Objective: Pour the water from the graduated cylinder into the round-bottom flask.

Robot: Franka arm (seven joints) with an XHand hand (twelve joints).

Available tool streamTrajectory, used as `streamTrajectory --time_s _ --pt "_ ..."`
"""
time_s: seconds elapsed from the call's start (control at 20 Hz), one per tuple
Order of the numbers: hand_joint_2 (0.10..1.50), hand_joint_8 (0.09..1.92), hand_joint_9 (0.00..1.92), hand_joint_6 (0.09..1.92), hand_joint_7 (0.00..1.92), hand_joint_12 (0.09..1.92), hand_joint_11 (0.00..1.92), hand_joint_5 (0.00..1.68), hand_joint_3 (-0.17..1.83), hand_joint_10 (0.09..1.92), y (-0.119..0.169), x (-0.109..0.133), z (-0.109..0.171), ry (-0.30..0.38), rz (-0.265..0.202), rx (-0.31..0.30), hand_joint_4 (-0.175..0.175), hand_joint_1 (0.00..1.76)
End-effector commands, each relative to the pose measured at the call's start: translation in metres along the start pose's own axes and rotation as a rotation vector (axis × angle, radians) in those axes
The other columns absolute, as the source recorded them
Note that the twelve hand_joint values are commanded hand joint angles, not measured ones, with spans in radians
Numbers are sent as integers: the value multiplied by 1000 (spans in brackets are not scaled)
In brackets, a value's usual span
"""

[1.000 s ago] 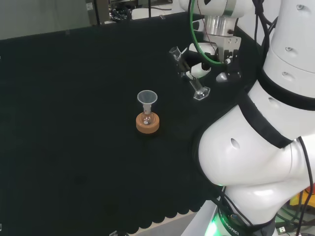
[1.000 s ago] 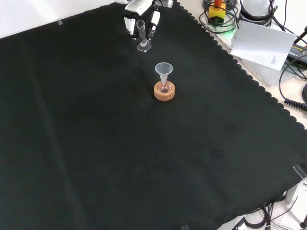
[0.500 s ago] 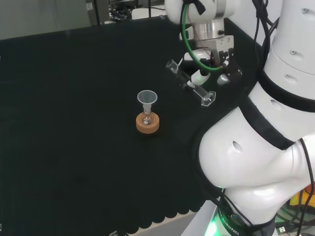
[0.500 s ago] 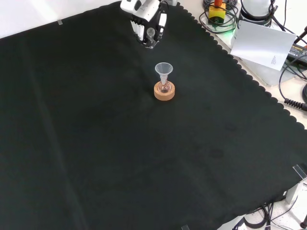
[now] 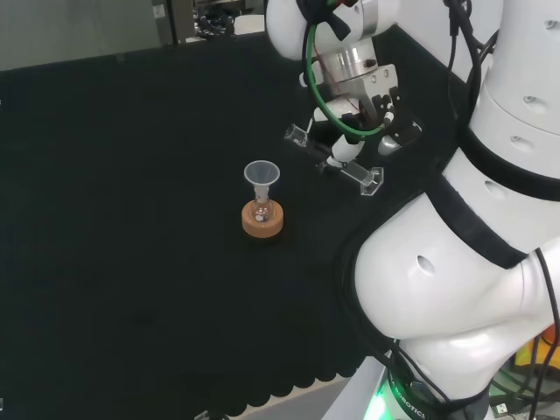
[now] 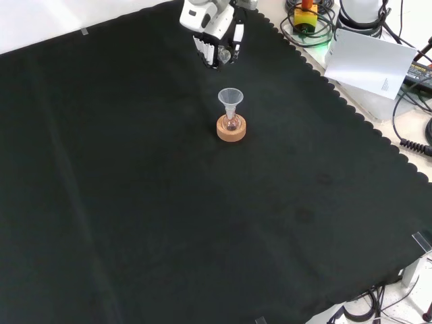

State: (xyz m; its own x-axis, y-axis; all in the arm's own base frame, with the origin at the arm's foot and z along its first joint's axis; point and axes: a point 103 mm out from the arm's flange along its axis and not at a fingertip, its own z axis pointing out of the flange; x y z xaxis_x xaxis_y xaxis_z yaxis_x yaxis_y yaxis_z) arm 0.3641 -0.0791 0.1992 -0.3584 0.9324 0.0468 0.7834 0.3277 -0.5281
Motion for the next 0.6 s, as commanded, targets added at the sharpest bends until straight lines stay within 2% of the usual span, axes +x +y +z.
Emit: streamTrajectory --time_s 0.05,0.25,0.6 --pt "1147 498 1326 1082 1109 798 1200 939 -7 154 4 7 -1 -33 4 51 -113 1119" --pt "1146 494 1337 1080 1124 798 1208 940 -7 154 9 11 -1 -69 12 97 -110 1119" --pt "1144 442 1354 1073 1153 777 1217 945 -6 126 13 10 -2 -82 26 154 -111 1121"
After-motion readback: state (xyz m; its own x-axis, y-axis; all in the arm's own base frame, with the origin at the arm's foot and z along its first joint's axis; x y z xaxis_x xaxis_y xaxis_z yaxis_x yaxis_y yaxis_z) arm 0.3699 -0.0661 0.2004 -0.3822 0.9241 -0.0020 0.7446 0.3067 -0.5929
